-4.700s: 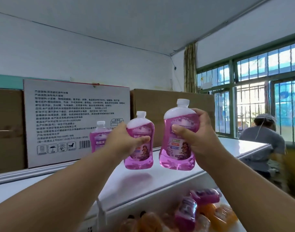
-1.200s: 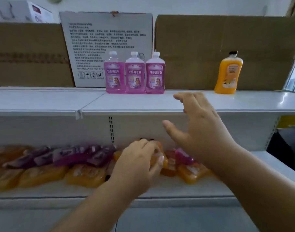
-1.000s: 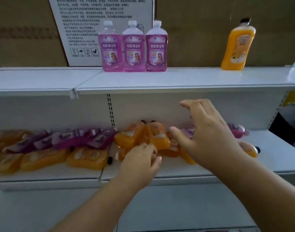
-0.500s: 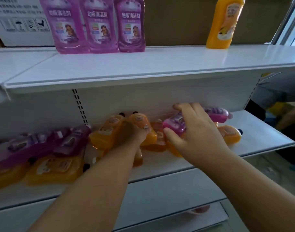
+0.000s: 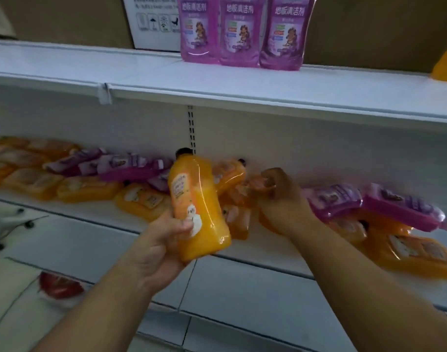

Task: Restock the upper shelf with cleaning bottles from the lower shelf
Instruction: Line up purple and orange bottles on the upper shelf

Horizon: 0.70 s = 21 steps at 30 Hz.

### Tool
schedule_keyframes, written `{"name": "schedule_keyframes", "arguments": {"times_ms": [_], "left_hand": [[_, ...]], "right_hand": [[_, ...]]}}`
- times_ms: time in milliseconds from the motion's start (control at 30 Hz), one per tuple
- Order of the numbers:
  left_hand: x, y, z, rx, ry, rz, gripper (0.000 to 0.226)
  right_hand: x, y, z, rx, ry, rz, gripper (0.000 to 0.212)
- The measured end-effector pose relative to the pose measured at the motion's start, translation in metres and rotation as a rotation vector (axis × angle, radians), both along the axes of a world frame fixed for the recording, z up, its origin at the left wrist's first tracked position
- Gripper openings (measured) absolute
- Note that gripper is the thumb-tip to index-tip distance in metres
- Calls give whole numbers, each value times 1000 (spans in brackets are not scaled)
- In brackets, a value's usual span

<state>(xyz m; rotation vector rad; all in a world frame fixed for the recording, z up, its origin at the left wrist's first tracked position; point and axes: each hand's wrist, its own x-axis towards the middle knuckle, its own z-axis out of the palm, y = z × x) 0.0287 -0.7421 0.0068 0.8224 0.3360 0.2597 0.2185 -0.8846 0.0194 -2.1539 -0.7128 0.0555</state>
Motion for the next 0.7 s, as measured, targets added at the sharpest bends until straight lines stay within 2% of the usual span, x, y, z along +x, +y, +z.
{"name": "schedule_keyframes", "arguments": {"times_ms": [67,133,233,267,367,433,533,633,700], "left_hand": [[-18,4,4,104,24,109,111],[-33,3,6,162,88,230,105],[-52,8,5,224,161,302,79],[-58,12,4,248,168,307,77],[-68,32,6,332,157,284,75],[-72,50,8,377,150,250,73],[-76,80,11,423,156,200,68],[-77,104,11,462,157,163,61],[-77,116,7,463,162,127,59]], "right_hand": [[7,32,-13,-38,133,29,57],[14,65,-21,-61,181,27,62],[25,117,-23,-112,220,101,70],[26,130,-24,-163,209,69,75],[19,152,-33,-130,314,-158,104],[9,160,-40,-199,261,-270,112],[16,179,-41,-146,295,-224,89],[16,182,-35,-229,218,-239,77],[12,175,-36,-58,337,-201,67]]}}
